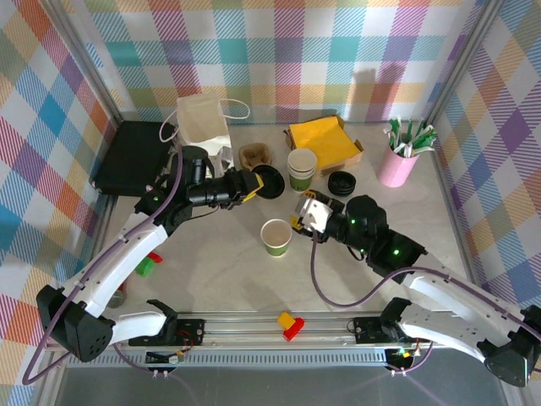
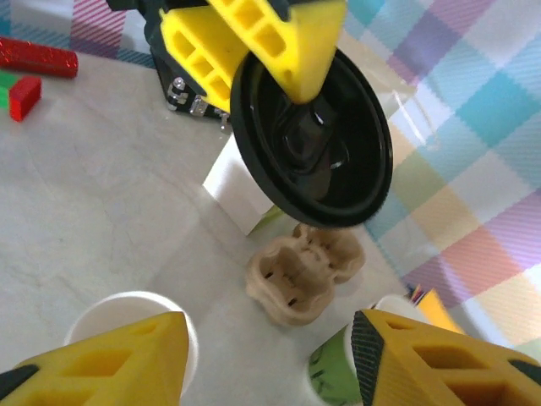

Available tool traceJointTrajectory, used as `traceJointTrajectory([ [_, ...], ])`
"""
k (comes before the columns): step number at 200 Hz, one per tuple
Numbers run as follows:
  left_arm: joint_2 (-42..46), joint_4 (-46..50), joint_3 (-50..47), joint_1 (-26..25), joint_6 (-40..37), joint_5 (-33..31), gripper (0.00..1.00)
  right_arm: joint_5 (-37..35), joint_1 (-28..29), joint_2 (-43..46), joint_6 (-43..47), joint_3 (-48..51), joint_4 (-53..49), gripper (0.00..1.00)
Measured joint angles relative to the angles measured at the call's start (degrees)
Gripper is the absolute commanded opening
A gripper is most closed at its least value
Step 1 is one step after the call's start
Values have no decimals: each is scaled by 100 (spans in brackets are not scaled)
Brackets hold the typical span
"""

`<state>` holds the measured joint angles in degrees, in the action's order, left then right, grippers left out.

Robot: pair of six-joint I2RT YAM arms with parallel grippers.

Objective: Pack the takeout coffee

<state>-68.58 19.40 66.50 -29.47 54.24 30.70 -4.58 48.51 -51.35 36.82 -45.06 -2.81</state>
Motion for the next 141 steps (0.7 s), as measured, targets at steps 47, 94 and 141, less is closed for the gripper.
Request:
traceJointTrajectory([
  [47,144,15,-131,0,549,55,16,-605,310,-334,1034,39,1141,52],
  [94,234,-22,-372,0,946,52,15,-654,372,-446,1388,61,1353,49],
  [141,258,-46,-387,0,1088,26,15,-586,376,-525,1502,61,1325,48],
])
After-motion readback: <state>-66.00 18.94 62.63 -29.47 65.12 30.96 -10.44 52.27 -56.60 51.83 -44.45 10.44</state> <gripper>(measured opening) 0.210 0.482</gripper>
